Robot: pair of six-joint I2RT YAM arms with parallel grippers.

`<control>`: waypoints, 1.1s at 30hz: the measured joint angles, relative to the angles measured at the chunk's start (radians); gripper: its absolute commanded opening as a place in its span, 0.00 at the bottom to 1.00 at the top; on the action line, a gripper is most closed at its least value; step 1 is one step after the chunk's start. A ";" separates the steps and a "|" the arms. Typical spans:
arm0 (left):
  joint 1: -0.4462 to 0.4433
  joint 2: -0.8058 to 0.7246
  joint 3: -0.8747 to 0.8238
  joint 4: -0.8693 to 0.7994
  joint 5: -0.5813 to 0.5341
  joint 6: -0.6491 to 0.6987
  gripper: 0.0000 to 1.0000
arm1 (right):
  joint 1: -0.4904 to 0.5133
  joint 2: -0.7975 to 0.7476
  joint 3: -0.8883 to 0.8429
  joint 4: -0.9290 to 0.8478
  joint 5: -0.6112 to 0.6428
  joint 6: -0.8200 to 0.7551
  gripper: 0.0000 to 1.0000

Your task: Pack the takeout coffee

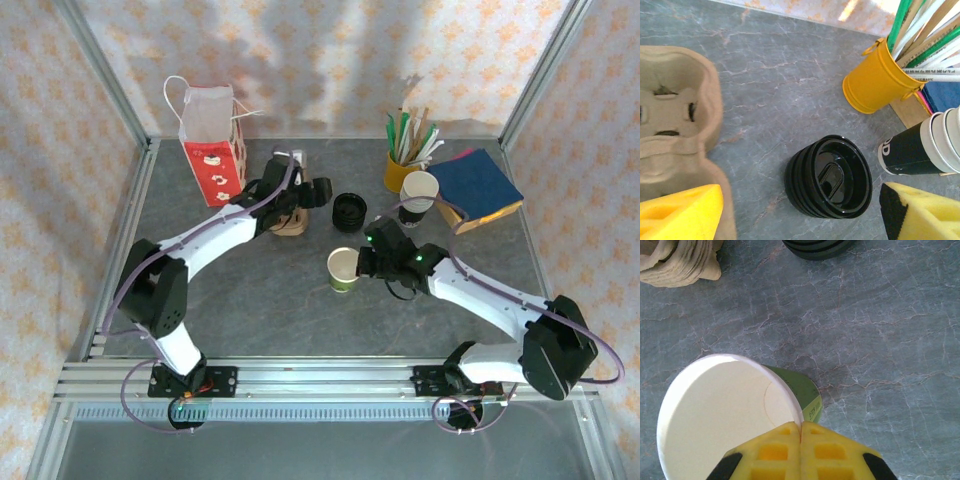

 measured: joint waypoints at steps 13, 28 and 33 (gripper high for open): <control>-0.046 0.172 0.164 -0.101 0.005 0.000 0.75 | 0.003 0.008 0.066 -0.046 0.025 0.002 0.41; -0.065 0.389 0.348 -0.241 -0.036 -0.017 0.51 | -0.090 -0.143 0.184 -0.133 0.211 0.034 0.59; -0.071 0.417 0.379 -0.263 -0.047 -0.019 0.40 | -0.111 -0.148 0.181 -0.140 0.211 0.044 0.59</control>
